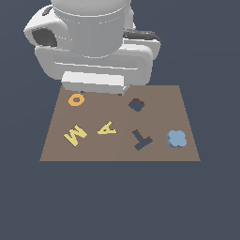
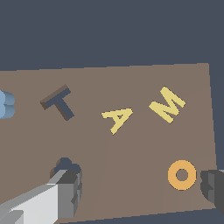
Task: Insert a designated object into the corresponding slot on a board.
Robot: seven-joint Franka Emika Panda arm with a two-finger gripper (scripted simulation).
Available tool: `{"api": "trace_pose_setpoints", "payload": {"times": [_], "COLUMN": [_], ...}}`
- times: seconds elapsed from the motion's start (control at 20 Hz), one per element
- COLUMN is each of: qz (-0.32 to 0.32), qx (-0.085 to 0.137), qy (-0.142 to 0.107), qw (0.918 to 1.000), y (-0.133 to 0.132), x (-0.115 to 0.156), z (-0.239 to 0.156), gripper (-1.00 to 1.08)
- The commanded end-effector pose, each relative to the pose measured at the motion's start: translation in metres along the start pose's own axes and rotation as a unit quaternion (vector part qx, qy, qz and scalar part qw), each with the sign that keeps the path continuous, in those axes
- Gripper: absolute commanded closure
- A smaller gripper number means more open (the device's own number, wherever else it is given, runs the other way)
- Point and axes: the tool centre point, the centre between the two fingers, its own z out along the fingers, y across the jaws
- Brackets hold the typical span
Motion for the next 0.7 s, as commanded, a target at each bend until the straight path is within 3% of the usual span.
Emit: {"api": "trace_pose_setpoints", "payload": {"times": [0.0, 0.3, 0.65], "qz": [0.000, -0.001, -0.003], "qx": [0.000, 0.001, 0.006], "qy": [0.000, -0.001, -0.003], "qw": [1.0000, 1.0000, 1.0000], "y": [0.000, -0.014, -0.062], "x": [0.000, 0.003, 0.015], "z": [0.000, 0.008, 0.033], "gripper": [-0.92, -0.92, -0.92]}}
